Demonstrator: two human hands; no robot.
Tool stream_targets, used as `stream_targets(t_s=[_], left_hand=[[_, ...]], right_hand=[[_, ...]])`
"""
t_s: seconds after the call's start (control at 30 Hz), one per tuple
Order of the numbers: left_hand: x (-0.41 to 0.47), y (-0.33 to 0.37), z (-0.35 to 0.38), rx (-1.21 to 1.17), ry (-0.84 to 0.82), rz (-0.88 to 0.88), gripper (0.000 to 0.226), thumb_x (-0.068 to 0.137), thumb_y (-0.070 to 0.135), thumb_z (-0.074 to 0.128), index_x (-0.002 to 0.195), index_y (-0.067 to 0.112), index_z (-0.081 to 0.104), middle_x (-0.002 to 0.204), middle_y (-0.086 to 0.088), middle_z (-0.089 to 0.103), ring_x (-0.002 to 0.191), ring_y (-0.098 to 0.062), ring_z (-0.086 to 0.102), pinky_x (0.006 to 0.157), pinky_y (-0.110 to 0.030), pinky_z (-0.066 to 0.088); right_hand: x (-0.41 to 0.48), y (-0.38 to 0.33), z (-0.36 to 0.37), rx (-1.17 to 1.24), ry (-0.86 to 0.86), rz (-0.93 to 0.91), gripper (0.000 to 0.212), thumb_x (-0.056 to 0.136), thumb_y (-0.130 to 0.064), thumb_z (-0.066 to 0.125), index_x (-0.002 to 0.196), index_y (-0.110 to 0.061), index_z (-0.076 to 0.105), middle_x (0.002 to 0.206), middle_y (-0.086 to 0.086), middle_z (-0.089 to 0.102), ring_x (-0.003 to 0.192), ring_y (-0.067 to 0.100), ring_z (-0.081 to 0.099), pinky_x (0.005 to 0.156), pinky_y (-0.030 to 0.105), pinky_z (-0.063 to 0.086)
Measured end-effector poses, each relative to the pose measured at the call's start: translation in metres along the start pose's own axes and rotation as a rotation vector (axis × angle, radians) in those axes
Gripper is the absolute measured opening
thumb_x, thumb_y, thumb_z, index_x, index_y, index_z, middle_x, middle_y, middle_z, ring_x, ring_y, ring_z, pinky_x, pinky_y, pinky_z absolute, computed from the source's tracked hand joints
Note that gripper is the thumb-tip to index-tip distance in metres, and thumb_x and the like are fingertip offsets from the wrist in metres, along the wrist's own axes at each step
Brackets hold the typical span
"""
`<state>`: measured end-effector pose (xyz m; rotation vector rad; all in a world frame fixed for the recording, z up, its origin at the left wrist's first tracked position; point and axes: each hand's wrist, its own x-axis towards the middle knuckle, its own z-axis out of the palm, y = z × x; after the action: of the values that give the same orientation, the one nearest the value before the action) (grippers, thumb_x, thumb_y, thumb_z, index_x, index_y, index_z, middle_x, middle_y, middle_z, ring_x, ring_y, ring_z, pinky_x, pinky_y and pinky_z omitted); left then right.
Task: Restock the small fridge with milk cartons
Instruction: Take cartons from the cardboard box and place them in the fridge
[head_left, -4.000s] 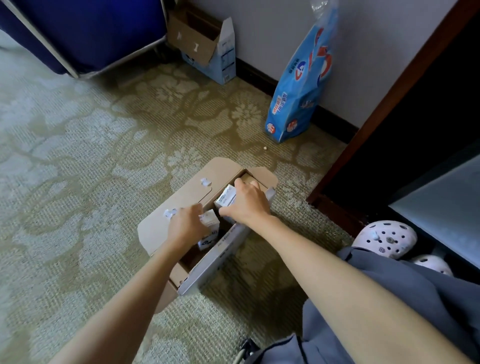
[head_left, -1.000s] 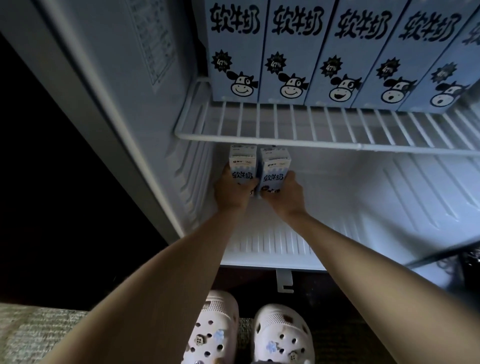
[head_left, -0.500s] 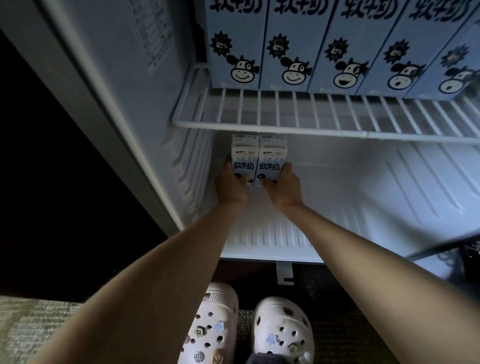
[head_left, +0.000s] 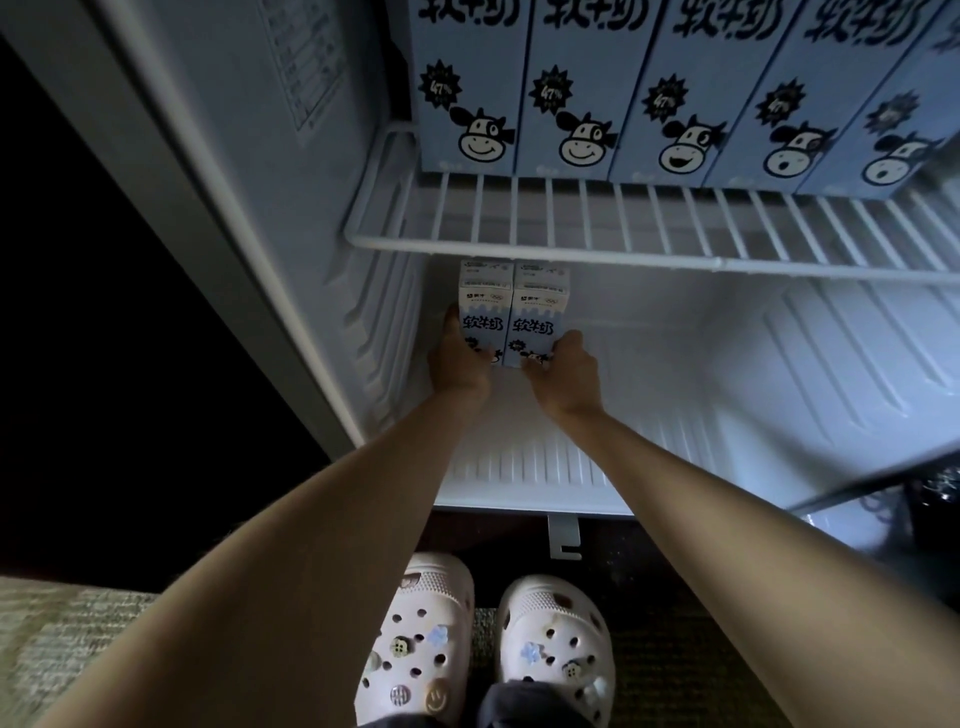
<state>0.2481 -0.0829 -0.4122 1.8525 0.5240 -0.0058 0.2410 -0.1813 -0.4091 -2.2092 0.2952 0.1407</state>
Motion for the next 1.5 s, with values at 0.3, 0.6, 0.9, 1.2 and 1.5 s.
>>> stream_targets(t_s=[0.3,0.6,0.9,1.2,1.5], left_hand=[[-0.064,0.029,-0.054,0.287,-0.130,-0.095,0.055,0.095,0.014,0.046,0.145,0.016,0.024,0.143,-0.010,0.043,0.127,-0.030,0.046,0.100,-0.033,0.041],[-0.190,0.073,-0.149,0.278,-0.068,-0.098,0.034,0.084,0.012,0.049,0.114,0.002,0.063,0.117,-0.021,0.064,0.108,-0.035,0.062,0.092,-0.042,0.053],[-0.322,0.072,-0.297,0.255,0.149,0.102,0.021,0.089,0.015,0.051,0.093,0.011,0.072,0.097,-0.015,0.071,0.094,-0.033,0.066,0.082,-0.041,0.057],[-0.389,-0.027,-0.400,0.236,0.378,-0.168,0.022,0.089,0.008,0.050,0.099,0.006,0.070,0.099,-0.014,0.069,0.095,-0.030,0.064,0.083,-0.036,0.054],[-0.414,-0.143,-0.437,0.266,0.419,-0.504,0.027,0.091,0.000,0.038,0.098,-0.002,0.064,0.093,-0.017,0.063,0.092,-0.032,0.059,0.077,-0.035,0.047]], right_hand=[[-0.063,-0.038,-0.028,-0.091,-0.065,0.070,0.013,0.089,-0.013,0.051,0.099,-0.006,0.048,0.099,0.013,0.056,0.106,0.031,0.058,0.069,0.023,0.035],[-0.206,-0.115,-0.074,-0.098,-0.032,-0.152,0.014,0.084,-0.008,0.049,0.086,-0.006,0.064,0.095,0.012,0.066,0.094,0.029,0.059,0.073,0.028,0.043],[-0.358,-0.194,-0.060,-0.018,-0.141,-0.426,0.015,0.086,-0.012,0.049,0.088,-0.007,0.063,0.093,0.010,0.068,0.086,0.025,0.062,0.066,0.027,0.044],[-0.471,-0.216,0.046,-0.034,-0.432,-0.427,0.010,0.086,-0.014,0.049,0.078,-0.014,0.056,0.096,0.009,0.068,0.093,0.026,0.062,0.070,0.030,0.046],[-0.492,-0.167,0.140,-0.615,-0.902,-0.533,0.024,0.097,-0.010,0.036,0.112,-0.002,0.053,0.118,0.016,0.054,0.111,0.030,0.052,0.084,0.033,0.044]])
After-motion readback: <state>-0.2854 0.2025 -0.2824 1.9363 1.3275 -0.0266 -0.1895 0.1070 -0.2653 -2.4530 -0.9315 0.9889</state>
